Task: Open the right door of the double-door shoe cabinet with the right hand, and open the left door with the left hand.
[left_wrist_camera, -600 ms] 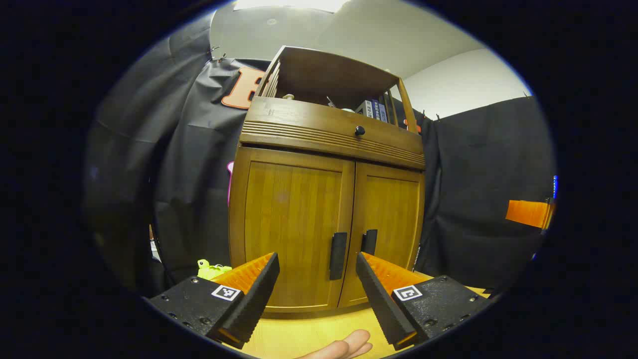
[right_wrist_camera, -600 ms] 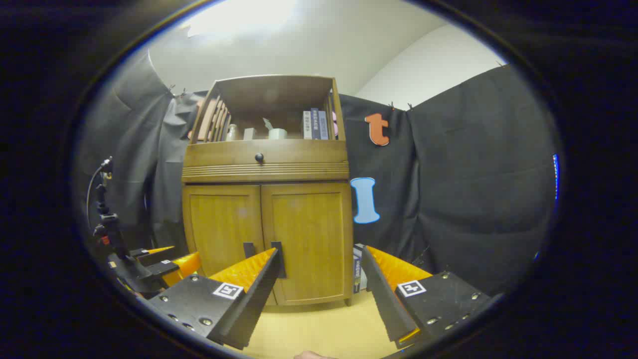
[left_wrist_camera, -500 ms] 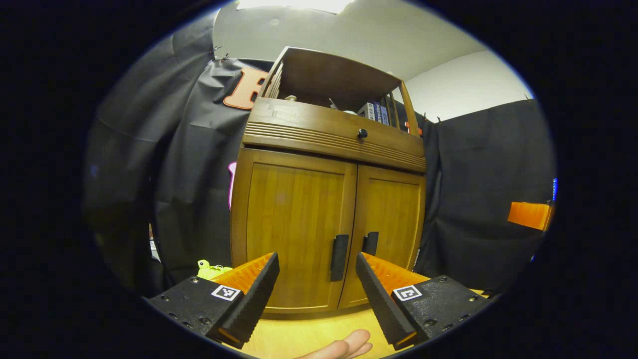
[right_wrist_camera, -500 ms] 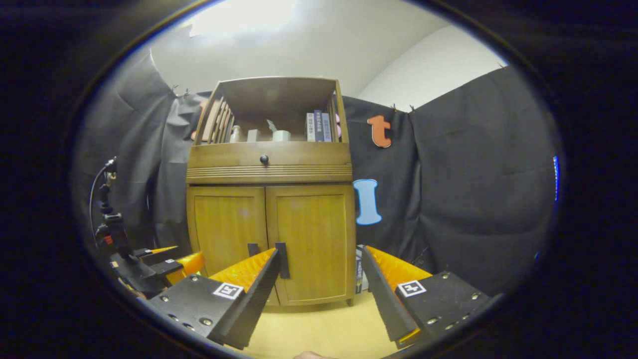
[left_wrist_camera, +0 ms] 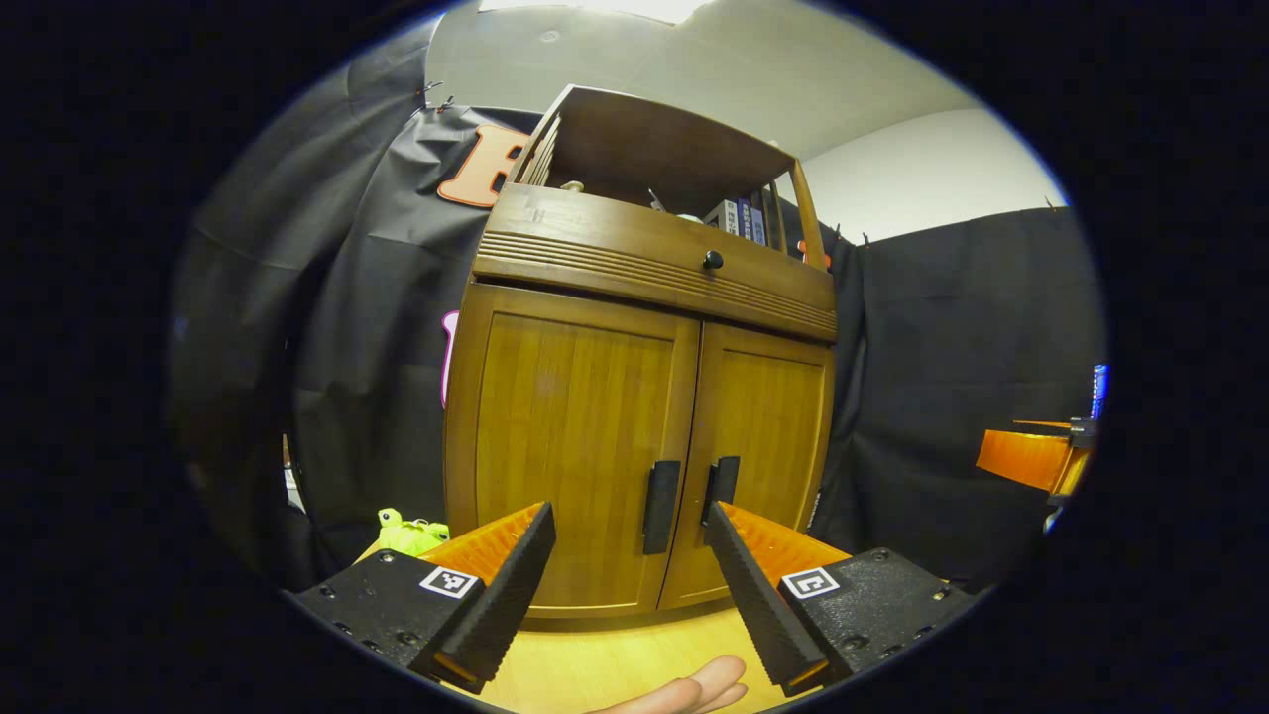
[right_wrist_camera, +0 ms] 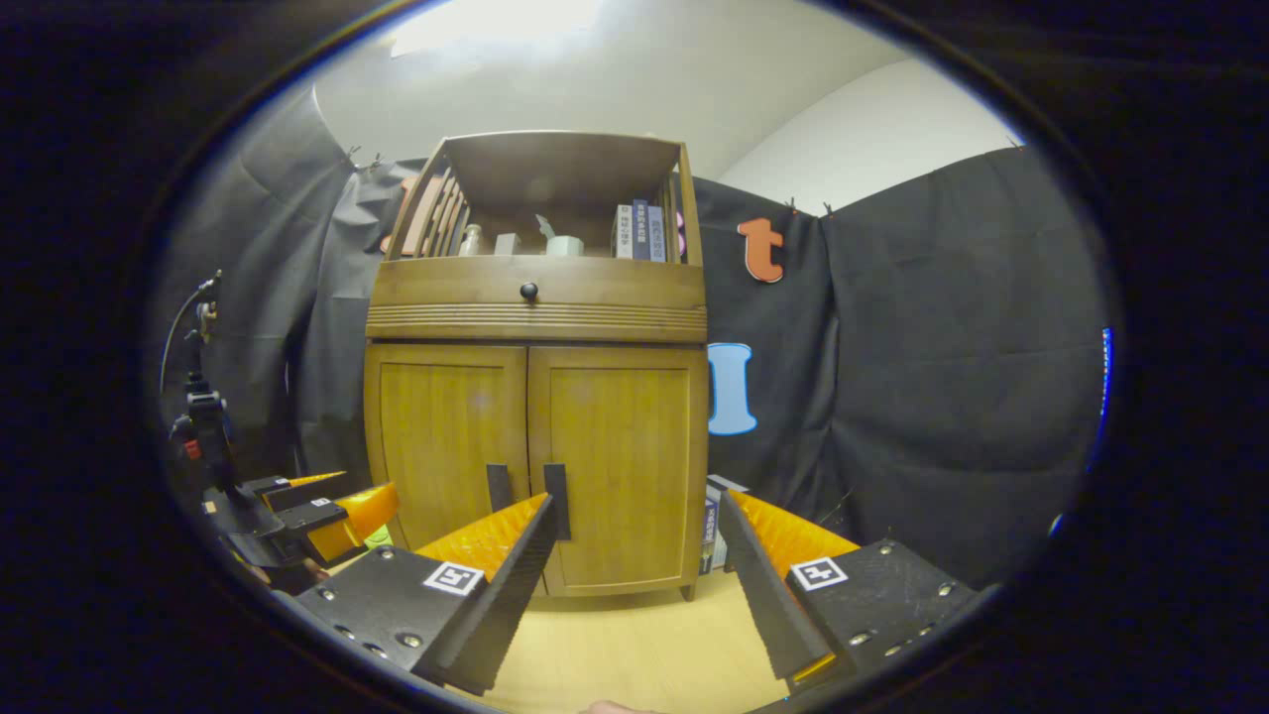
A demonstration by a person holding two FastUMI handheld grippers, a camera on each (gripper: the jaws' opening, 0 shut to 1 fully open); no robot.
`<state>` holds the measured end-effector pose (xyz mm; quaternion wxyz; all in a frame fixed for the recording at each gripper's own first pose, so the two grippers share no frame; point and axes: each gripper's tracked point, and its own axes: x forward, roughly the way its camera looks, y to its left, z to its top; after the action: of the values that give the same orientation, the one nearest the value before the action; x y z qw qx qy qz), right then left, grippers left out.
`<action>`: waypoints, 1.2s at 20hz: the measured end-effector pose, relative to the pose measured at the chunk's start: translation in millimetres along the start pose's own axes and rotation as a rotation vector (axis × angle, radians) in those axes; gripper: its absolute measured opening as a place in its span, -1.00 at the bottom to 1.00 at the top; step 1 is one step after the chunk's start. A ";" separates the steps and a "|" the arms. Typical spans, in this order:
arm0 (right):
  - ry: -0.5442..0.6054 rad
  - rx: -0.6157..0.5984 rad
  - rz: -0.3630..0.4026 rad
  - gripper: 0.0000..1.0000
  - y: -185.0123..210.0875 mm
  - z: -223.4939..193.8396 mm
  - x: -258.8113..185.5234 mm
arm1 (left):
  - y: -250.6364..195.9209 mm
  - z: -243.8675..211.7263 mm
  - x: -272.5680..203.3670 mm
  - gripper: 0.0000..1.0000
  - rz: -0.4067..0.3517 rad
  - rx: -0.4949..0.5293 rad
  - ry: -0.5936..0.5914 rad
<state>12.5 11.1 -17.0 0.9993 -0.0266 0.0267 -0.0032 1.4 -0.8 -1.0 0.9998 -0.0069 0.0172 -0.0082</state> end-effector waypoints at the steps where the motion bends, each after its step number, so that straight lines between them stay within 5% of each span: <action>1: -0.005 -0.004 -0.004 0.94 -1.5 0.4 1.7 | -2.0 -2.3 0.1 0.83 0.012 0.013 0.008; 17: 0.078 0.000 -0.005 0.94 1.4 -34.5 108.4 | -3.0 -7.7 2.9 0.84 0.059 0.027 0.014; 24: 0.083 -0.009 0.115 0.93 52.5 -60.6 184.8 | 25.0 -10.3 16.7 0.92 0.158 0.044 0.029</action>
<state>194.0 58.8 -90.1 0.9957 -0.0296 0.0695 0.0533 18.1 23.7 -12.2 0.9969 0.0164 0.0319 0.0702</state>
